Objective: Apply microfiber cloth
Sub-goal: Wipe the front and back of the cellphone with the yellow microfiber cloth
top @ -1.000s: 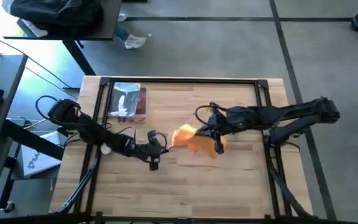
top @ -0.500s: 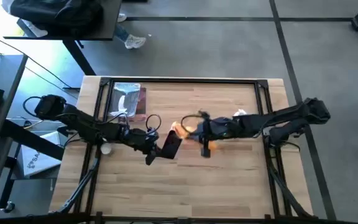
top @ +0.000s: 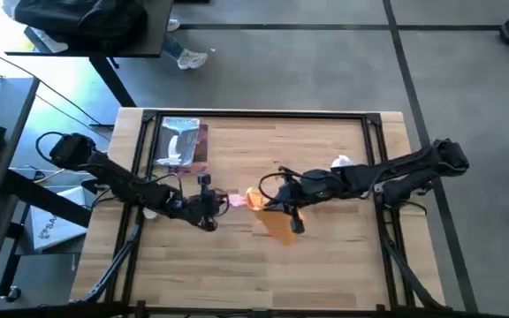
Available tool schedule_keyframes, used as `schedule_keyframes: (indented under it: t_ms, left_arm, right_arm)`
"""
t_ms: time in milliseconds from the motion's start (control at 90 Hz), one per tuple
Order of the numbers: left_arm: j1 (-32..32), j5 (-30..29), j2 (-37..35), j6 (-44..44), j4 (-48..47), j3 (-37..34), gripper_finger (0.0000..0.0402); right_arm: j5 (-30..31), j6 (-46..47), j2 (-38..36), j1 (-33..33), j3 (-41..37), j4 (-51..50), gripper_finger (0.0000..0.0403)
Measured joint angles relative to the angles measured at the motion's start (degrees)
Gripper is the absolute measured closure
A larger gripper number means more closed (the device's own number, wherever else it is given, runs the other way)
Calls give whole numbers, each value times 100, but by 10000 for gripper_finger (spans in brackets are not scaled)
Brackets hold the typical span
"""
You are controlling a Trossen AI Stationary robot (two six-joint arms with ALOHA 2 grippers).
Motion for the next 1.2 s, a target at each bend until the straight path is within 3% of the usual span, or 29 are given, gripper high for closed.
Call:
schedule_keyframes:
  t_ms: [178,467,778,1200]
  left_arm:
    - [-335,-1225,0,2559,616,0,390]
    - [-579,-1991,0,4727,1316,0,390]
    - [-590,-1941,10,5300,1474,7,390]
    - [-669,-1743,11,5455,1542,52,390]
  right_arm:
    - [-943,-129,130,-129,-87,639,403]
    - [-1760,-239,858,-147,-96,1277,403]
    - [-1870,-253,1597,-404,-93,2112,403]
    - [-1868,-298,1684,-999,-85,2252,403]
